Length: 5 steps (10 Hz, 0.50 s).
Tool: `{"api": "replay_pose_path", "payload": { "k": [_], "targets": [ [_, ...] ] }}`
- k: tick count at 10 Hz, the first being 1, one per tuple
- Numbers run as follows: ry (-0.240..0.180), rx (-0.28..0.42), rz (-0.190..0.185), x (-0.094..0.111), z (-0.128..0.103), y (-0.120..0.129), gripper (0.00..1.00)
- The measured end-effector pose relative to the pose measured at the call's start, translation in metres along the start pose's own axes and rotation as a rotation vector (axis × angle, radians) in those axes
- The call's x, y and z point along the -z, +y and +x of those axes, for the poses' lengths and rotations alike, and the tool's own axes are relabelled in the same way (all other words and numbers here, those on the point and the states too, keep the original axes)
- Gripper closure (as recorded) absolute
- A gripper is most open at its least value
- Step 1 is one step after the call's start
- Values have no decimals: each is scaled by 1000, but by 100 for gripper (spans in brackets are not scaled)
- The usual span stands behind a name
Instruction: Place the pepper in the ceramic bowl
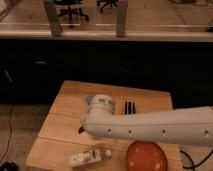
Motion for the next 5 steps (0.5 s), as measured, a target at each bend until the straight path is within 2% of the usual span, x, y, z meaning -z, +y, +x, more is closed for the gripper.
{"api": "replay_pose_path", "payload": {
  "k": [2,5],
  "targets": [
    [-16,-18,19,5,4,4,100],
    [-50,-66,46,7,22,23,100]
  ]
}}
